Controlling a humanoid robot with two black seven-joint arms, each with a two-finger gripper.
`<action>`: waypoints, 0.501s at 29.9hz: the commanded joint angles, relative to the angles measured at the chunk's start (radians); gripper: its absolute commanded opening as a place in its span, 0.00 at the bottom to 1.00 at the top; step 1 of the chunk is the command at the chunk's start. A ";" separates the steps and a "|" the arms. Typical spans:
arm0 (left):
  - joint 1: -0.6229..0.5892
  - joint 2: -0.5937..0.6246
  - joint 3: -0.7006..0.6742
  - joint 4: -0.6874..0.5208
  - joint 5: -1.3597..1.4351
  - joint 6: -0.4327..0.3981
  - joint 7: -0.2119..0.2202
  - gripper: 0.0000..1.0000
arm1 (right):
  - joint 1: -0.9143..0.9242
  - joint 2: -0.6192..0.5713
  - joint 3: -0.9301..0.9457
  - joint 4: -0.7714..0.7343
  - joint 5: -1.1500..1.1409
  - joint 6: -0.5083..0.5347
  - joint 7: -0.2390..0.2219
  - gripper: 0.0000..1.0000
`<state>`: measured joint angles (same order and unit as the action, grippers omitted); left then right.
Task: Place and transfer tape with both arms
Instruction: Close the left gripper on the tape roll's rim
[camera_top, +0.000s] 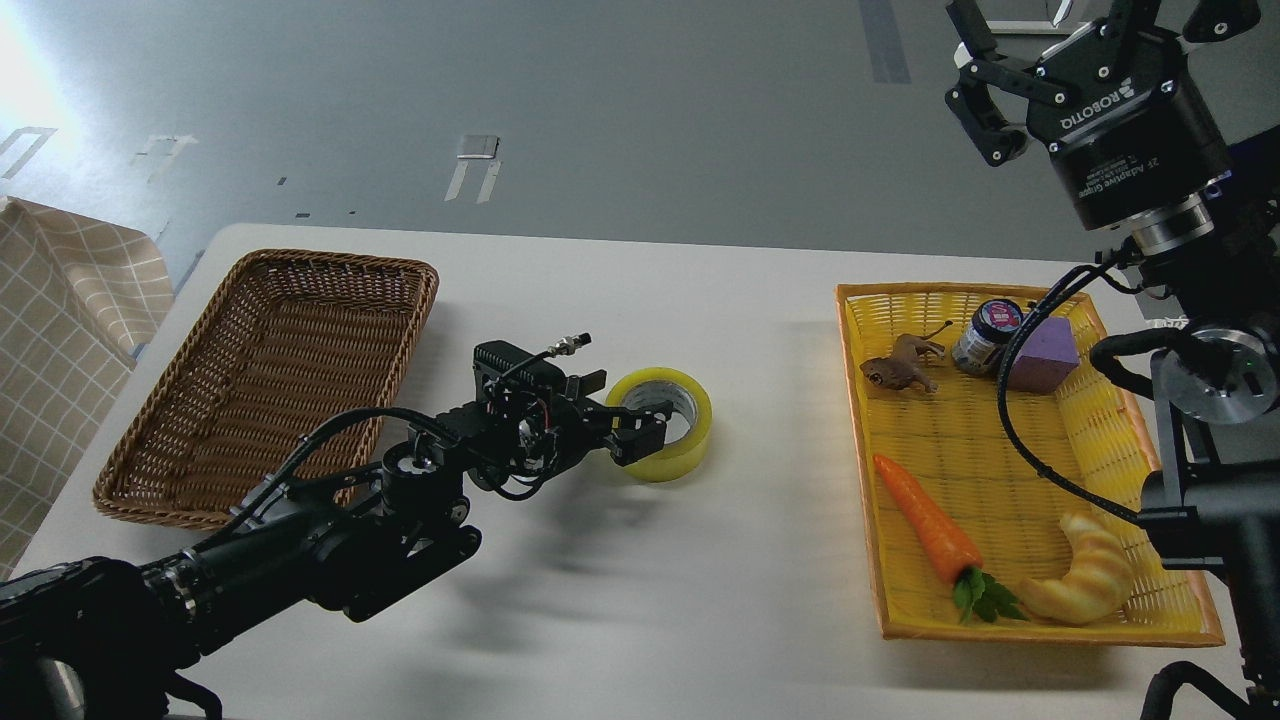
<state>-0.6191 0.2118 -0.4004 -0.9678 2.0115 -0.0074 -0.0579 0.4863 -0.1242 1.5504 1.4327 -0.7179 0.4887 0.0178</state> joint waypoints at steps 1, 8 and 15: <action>-0.010 0.000 0.014 0.008 0.000 0.000 0.006 0.83 | -0.002 -0.002 0.002 0.000 0.000 0.000 0.001 1.00; -0.030 0.004 0.051 0.011 -0.002 -0.028 0.079 0.41 | -0.002 -0.003 0.007 0.000 0.000 0.000 -0.001 1.00; -0.042 0.006 0.051 0.011 -0.004 -0.063 0.090 0.17 | -0.017 -0.003 0.007 0.000 0.000 0.000 -0.001 1.00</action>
<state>-0.6592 0.2153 -0.3492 -0.9585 2.0095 -0.0596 0.0303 0.4744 -0.1273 1.5575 1.4327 -0.7179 0.4887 0.0169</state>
